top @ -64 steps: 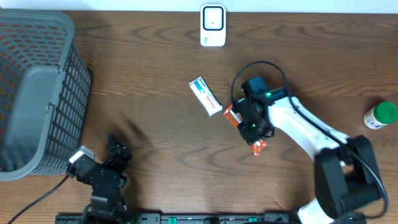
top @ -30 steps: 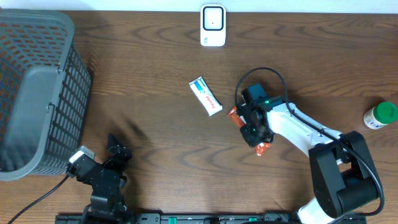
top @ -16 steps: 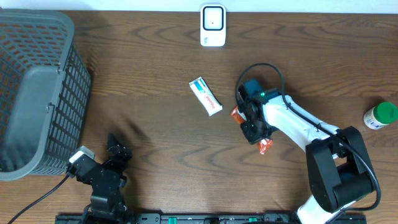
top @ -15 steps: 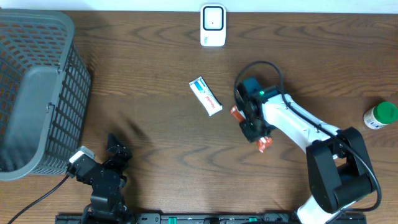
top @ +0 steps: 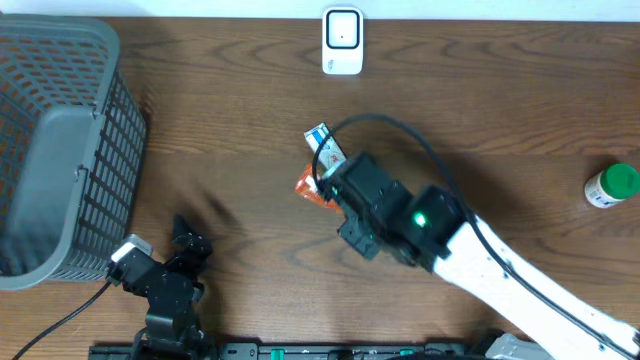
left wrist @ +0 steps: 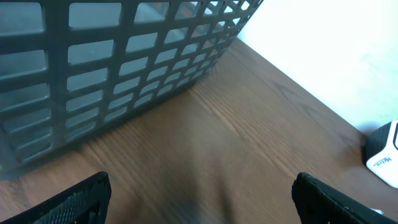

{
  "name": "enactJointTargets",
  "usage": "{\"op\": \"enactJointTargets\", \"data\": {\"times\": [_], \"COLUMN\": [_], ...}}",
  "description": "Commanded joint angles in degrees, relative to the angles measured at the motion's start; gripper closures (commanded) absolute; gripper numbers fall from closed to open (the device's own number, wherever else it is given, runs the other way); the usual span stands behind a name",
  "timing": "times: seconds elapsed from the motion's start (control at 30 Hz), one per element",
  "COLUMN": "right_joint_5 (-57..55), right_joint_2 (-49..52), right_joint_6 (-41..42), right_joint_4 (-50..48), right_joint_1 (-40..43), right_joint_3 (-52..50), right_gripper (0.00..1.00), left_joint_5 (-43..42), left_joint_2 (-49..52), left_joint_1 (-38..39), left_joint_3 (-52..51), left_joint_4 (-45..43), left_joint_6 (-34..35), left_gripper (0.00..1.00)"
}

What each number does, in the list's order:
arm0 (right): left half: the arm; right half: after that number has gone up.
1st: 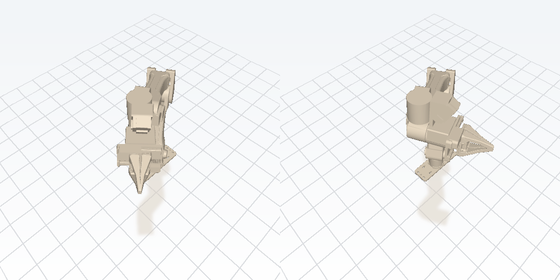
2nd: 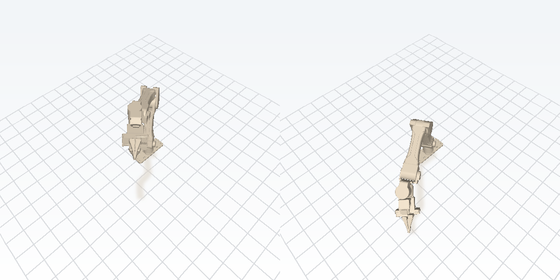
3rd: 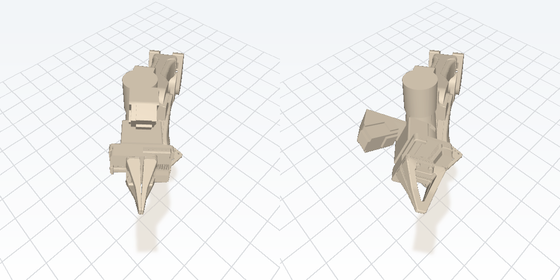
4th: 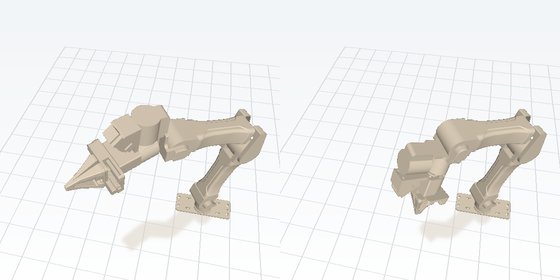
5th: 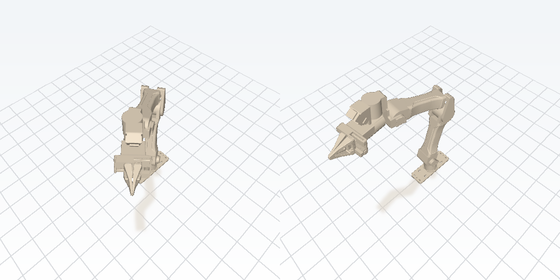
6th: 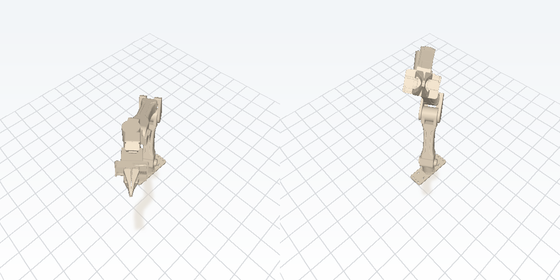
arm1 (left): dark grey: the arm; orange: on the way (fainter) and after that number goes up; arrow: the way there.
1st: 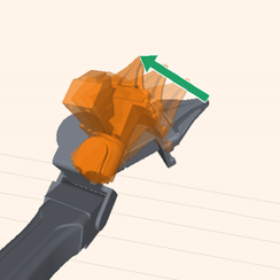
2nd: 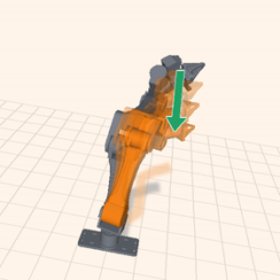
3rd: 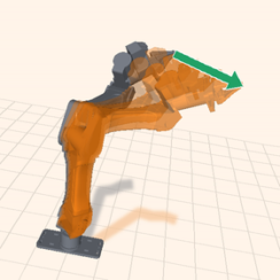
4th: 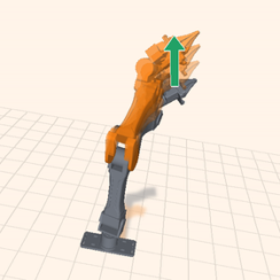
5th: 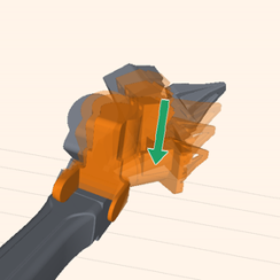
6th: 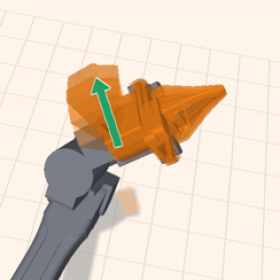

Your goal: Scan the item barcode

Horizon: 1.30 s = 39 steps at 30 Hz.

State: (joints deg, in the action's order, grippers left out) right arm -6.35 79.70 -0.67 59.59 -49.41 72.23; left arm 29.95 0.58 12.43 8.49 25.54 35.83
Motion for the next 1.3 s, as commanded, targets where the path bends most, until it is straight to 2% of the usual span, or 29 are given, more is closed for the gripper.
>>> {"op": "enactJointTargets", "data": {"times": [0.0,0.33,0.63,0.73,0.93,1.2,1.23,1.27], "right_joint_5": [-3.8,-5.75,-6.97,-6.67,-6.64,-6.6,-6.6,-6.64], "right_joint_2": [-3.48,-5.77,-3.58,-1.22,7.37,17.9,18.51,18.84], "right_joint_6": [0.0,-0.09,2.36,2.36,2.36,2.38,2.45,2.99], "right_joint_4": [0.0,-0.26,-1.68,-3.98,-16.31,-23.61,-23.8,-23.91], "right_joint_1": [-2.45,-5.16,0.48,0.72,0.68,0.68,0.68,0.68], "right_joint_3": [0.87,0.87,-2.38,-8.5,-19.02,-19.52,-19.52,-19.52], "right_gripper": [0.99,0.99,0.99,0.99,0.99,0.99,0.97,0.9], "left_joint_5": [0.31,0.31,0.28,0.31,0.28,0.28,0.31,0.28], "left_joint_2": [-0.31,-0.31,-0.31,-0.31,-0.31,-0.31,-0.31,-0.31], "left_joint_1": [-0.15,-0.13,-0.13,-0.13,-0.13,-0.15,-0.13,-0.13], "left_joint_3": [-0.76,-0.76,-0.76,-0.76,-0.76,-0.76,-0.76,-0.76], "left_joint_4": [1.64,1.64,1.64,1.64,1.64,1.64,1.64,1.64], "left_joint_6": [0.02,0.02,0.02,0.02,0.02,0.02,0.02,0.02], "left_gripper": [0.07,0.07,0.07,0.06,0.07,0.06,0.07,0.07]}}
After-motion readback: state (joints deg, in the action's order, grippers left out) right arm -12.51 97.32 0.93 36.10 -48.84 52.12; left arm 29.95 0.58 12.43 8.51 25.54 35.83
